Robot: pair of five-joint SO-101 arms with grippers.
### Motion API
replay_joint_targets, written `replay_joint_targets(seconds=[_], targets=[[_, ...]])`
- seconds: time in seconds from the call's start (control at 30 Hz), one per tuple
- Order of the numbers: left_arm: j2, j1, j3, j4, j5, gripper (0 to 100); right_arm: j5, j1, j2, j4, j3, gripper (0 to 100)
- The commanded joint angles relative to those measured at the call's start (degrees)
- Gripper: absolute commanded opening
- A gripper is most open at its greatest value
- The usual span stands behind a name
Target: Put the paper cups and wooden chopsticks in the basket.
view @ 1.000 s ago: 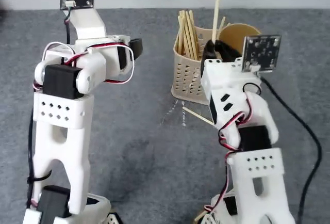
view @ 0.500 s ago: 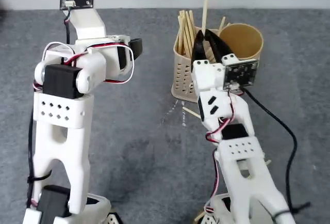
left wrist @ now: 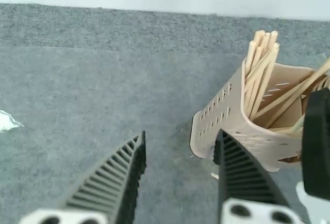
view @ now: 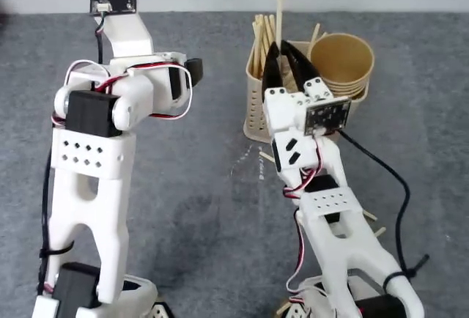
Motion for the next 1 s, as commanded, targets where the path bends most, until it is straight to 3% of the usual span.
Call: replay_joint_targets(seconds=[0.0, 0.23, 0.8, 0.97], targets=[[-2.2, -0.3, -0.4, -1.3, -0.3, 21, 1.9, -1.5, 1.4, 0.1, 2.6, 2.0], [-2.2, -0.3, -0.4, -1.2, -0.3, 21, 1.9, -1.5, 1.4, 0.3, 2.9, 18.8], [-2.2, -0.4, -0.4, -1.2, -0.3, 21, 1.9, -1.4, -5.0, 0.5, 4.2, 14.3], [-2.4, -4.0, -0.7, -1.1, -0.4, 21, 1.5, -1.5, -17.0, 14.1, 4.5, 14.3]])
